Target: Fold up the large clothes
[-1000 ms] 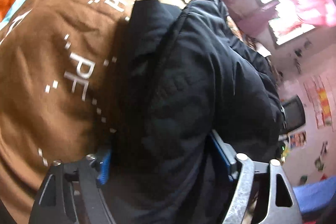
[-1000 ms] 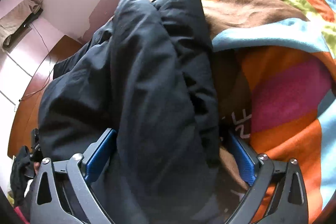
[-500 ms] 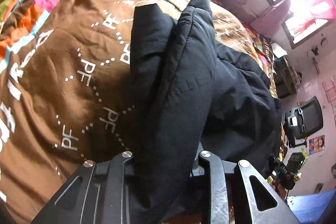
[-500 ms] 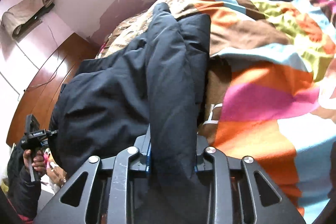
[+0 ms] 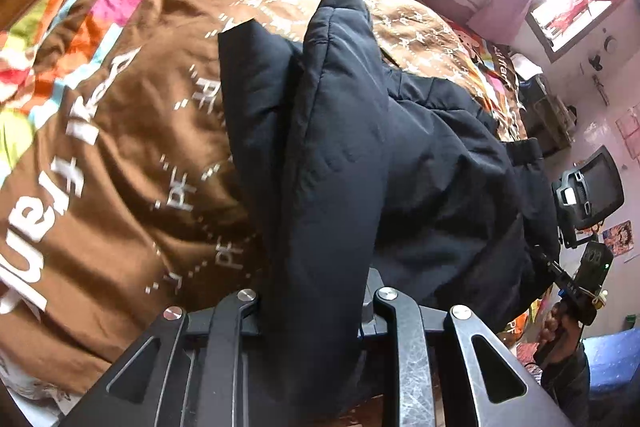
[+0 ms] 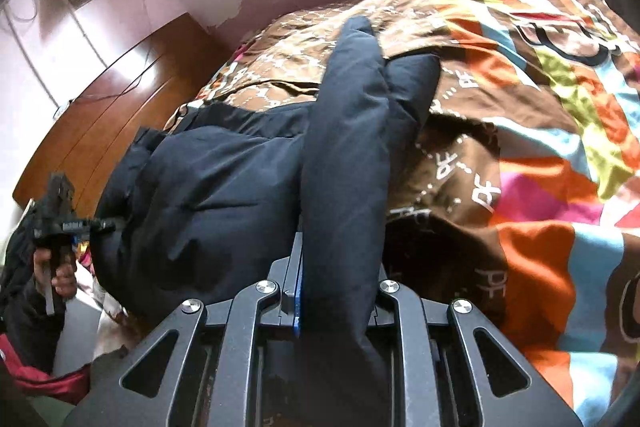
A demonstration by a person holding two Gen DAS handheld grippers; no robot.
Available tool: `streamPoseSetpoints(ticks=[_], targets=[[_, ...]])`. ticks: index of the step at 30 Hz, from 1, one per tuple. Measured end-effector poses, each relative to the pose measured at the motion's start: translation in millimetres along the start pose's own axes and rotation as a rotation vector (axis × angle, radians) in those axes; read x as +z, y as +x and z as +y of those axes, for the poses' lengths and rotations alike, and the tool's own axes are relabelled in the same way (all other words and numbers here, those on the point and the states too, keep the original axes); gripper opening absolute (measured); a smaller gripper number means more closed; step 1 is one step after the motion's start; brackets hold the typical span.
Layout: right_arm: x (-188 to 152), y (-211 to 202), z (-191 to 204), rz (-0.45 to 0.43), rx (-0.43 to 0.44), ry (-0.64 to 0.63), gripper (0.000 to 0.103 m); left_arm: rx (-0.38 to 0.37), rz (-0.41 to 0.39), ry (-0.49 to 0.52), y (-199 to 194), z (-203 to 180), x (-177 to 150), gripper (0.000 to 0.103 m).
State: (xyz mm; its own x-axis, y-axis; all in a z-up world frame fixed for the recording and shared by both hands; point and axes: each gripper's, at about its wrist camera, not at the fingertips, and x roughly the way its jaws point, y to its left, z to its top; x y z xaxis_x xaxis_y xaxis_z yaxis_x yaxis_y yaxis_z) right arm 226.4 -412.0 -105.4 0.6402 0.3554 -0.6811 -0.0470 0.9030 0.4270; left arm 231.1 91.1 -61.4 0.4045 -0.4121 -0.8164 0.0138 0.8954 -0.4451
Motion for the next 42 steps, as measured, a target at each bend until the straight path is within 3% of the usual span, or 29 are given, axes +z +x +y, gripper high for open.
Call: streamPoseSetpoints(ticks=[2,8,10,13,14,16,18,21,28,32,36,42], targets=[[-1,5,-9,-0.002,-0.011,0.052,0.021,-0.004,0.004,-0.035,10,11,-3,0.022],[2,36,-45,0.069,-0.025,0.134,0.062,0.015,0.005,-0.048,22,18,-5,0.023],[1,51,-51,0.095,-0.031,0.164,0.065,0.032,0.007,-0.034,26,17,-6,0.026],[-6,74,-63,0.112,0.051,0.273,0.067,0.056,0.013,-0.033,34,19,-7,0.028],[-10,76,-63,0.107,0.068,0.295,0.066,0.059,0.012,-0.038,34,20,-7,0.028],[-15,75,-57,0.088,0.065,0.283,0.051,0.055,-0.002,-0.047,30,19,-7,0.026],[-15,66,-41,0.084,0.048,0.212,0.029,0.060,-0.027,-0.031,23,14,-6,0.024],[-5,49,-17,0.081,0.044,0.163,0.018,0.055,-0.090,-0.016,8,7,-3,0.022],[43,4,60,-0.070,0.091,-0.035,0.016,0.048,-0.297,0.074,-54,-13,29,0.020],[74,-19,95,-0.172,0.136,-0.106,0.015,0.060,-0.417,0.070,-91,-10,60,0.020],[111,-10,131,-0.270,0.137,-0.169,0.015,0.111,-0.528,0.092,-107,-13,93,0.020],[160,27,153,-0.308,0.087,-0.208,0.015,0.125,-0.555,0.038,-86,0,150,0.020]])
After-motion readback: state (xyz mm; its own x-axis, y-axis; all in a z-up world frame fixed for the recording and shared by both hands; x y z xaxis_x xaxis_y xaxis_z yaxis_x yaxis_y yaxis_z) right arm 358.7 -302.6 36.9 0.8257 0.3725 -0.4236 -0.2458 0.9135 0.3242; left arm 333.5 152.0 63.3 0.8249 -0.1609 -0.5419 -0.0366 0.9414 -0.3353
